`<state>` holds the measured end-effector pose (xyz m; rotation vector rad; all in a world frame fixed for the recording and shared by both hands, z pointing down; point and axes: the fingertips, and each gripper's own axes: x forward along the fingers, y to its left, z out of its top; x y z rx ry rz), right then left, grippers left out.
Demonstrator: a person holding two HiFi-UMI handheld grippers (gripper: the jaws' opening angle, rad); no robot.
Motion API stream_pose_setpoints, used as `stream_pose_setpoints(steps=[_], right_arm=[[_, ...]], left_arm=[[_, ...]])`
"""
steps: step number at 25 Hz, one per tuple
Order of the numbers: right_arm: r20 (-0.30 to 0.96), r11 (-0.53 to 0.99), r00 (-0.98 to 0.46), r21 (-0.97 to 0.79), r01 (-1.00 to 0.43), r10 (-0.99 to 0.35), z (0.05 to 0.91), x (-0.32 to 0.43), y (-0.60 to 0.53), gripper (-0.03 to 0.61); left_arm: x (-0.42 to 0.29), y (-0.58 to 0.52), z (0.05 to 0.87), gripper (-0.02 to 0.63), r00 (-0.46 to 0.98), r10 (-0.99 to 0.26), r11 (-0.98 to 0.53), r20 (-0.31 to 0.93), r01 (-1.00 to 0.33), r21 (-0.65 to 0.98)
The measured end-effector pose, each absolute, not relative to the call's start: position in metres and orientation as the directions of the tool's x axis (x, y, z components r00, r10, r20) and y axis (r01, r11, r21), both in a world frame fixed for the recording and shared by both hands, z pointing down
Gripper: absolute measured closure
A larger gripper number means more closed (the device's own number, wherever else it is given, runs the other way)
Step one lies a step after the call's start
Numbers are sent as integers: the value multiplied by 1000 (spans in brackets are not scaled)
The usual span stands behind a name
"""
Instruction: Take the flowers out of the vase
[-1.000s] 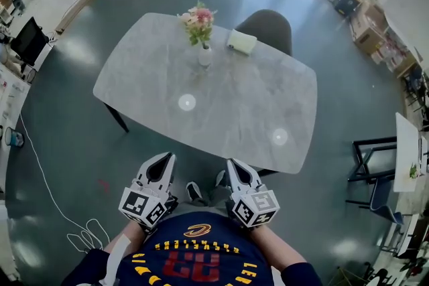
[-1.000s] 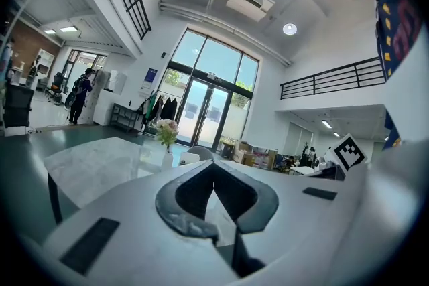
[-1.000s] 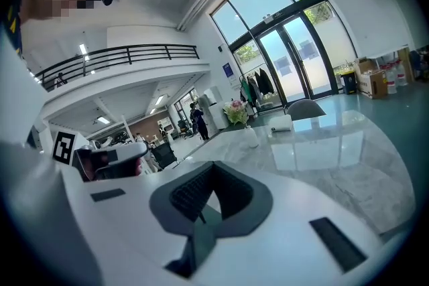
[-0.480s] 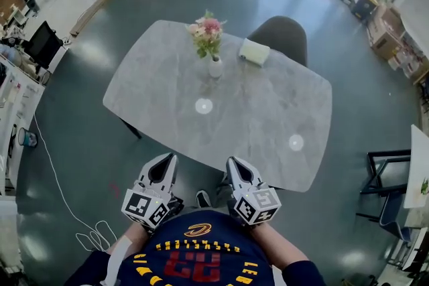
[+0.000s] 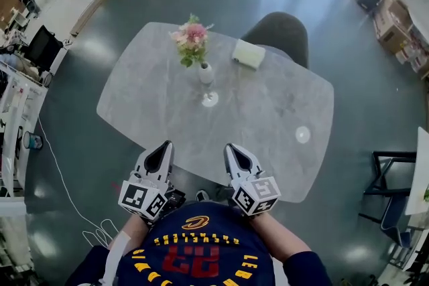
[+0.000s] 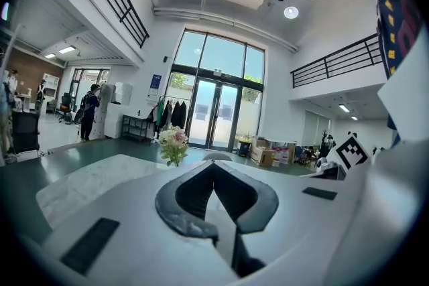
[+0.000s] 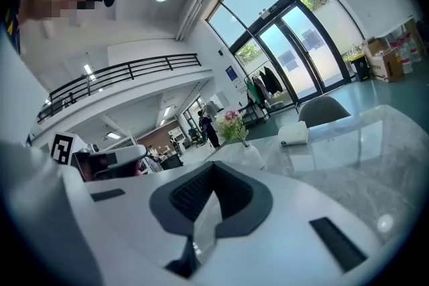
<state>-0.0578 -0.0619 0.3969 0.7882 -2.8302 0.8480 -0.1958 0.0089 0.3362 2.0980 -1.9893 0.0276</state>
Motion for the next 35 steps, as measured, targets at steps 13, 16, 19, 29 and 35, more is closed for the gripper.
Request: stream_pose_setpoints(steps=[13,16,19,29,35], right_arm=[[162,701,-882,-551,-453,-442,399,-69,-116,575],[162,660,-870,-591,-464,-466,396,-74,-125,575],[148,617,-854,-632,-470,-498,395,-80,-142,575],[188,549,-752,-577,-605,-631,407,-67,-179,575],[209,526,-736,-577,-625,-644,412,-67,-183,575]], left_arm=[[-203,-59,328,611,66,-973,-41,220,-992,117],[-218,-69,326,611,61,-973,-31,223,-991,133],[-240,-82,331,611,21,-979,7,205,-990,139],[-252,-139,362,610,112,-967,-74,230,-982,171],[-260,-153,377,607,126,-958,-82,257,-981,174]])
